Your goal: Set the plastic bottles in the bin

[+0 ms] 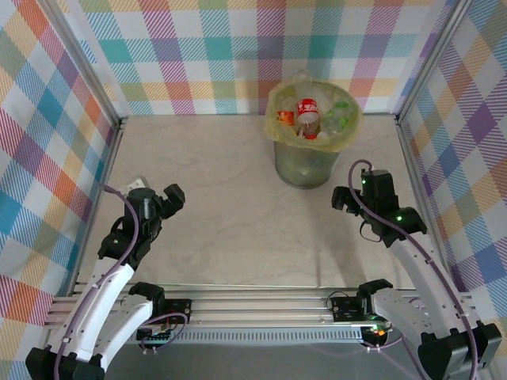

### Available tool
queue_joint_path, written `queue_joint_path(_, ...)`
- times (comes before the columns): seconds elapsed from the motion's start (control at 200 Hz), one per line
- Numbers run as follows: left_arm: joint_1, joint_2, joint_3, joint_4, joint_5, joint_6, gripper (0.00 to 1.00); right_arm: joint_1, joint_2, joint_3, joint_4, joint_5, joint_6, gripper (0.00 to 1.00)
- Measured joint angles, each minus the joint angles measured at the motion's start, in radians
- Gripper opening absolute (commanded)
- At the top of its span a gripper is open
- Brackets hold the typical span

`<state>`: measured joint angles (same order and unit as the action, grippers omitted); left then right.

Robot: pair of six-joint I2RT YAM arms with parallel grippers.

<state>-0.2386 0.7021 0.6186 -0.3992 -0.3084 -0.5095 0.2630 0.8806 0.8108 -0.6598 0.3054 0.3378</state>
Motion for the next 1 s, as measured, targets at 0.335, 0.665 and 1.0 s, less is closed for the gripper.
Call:
queue_joint_path(0.335,0.0,-0.012,-0.221,0.32,-0.121,0.168,1.0,0.0,0.005,-0.213,0.239,0.093,-0.037,1.0)
queue_joint_path(0.665,0.015,0.227,-0.274,0.712,-0.152,0.433,1.0,0.0,-0.005,-0.365,0.529,0.167,-0.158,1.0)
queue_joint_path(1.0,0.106,0.458,-0.276,0.982,-0.044,0.541,1.0,-0.005,0.025,-0.385,0.707,0.168,-0.28,1.0)
